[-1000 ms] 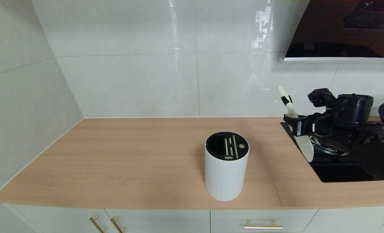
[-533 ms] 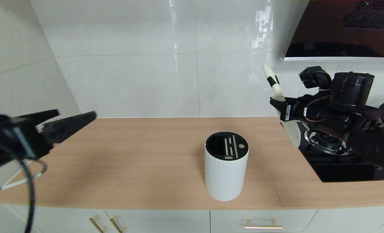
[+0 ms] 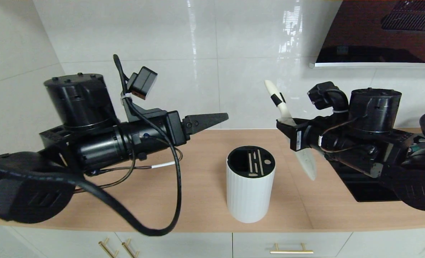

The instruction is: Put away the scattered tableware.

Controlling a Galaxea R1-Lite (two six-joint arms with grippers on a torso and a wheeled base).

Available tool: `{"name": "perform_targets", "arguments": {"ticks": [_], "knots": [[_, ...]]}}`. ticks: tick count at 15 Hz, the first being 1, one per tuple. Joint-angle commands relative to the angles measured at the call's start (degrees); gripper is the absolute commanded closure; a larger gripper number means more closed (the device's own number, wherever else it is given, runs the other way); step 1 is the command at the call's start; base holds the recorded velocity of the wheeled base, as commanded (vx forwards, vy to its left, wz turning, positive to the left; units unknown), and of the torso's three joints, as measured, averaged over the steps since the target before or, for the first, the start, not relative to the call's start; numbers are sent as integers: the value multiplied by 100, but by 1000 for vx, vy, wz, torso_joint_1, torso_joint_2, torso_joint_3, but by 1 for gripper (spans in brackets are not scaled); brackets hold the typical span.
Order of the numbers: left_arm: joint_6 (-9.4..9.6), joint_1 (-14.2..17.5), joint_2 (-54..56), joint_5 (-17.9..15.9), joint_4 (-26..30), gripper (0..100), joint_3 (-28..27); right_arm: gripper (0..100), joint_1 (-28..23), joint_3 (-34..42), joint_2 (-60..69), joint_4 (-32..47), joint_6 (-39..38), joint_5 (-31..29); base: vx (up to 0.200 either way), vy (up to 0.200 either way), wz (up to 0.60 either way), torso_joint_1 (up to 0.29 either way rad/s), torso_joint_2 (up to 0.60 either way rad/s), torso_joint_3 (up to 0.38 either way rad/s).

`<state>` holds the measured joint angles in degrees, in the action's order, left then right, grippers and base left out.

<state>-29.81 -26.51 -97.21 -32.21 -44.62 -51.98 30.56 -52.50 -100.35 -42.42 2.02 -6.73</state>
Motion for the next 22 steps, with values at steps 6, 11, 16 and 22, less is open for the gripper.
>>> {"name": "perform_targets", "arguments": {"ticks": [6, 11, 16, 22], "knots": [[-166, -223, -1143, -128, -557, 0, -858, 100, 978, 408, 253, 15, -9, -224, 0, 0, 0, 0, 0, 0], [-175, -310, -1389, -31, -1198, 0, -770, 100, 1268, 373, 130, 15, -281, -268, 0, 0, 0, 0, 0, 0], [-175, -416, -1617, -31, -1471, 0, -752, 100, 1417, 293, 86, 15, -536, -347, 0, 0, 0, 0, 0, 0], [-166, -477, -1819, 13, -1673, 0, -796, 100, 1716, 311, 77, 6, -677, -426, 0, 0, 0, 0, 0, 0]]}}
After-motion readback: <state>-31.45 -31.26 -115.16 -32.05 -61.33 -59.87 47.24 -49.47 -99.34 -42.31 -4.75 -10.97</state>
